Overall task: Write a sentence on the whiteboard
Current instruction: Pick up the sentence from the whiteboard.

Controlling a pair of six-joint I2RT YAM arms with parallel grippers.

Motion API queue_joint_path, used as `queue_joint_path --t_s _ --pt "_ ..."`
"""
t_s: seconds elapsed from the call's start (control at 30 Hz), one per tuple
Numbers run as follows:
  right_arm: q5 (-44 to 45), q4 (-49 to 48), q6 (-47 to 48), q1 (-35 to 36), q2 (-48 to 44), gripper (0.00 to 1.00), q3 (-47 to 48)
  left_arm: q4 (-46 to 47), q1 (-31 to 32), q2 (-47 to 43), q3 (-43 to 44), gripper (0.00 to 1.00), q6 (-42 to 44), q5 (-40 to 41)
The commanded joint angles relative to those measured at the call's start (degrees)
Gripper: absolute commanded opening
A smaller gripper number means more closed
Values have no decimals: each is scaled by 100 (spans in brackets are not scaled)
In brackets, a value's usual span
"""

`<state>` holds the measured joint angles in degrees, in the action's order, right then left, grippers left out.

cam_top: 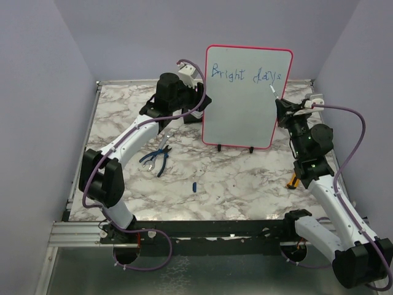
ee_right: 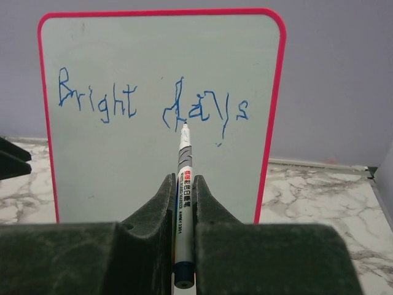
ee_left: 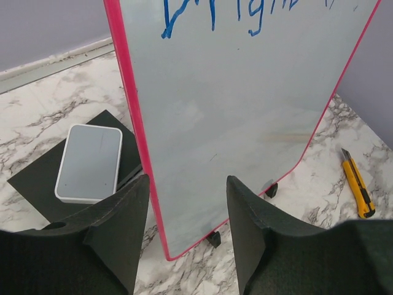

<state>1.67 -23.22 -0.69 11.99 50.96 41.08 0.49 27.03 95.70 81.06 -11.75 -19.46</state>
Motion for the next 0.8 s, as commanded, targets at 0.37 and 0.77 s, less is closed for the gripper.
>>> queue_joint_path --t_s 0.37,0.77 --pt "-1334 100 -979 24 240 1 29 -234 -348 -295 -77 75 -252 74" --pt "-1143 -494 -1026 1027 1276 1 179 -7 -452 77 -287 69 -411 -425"
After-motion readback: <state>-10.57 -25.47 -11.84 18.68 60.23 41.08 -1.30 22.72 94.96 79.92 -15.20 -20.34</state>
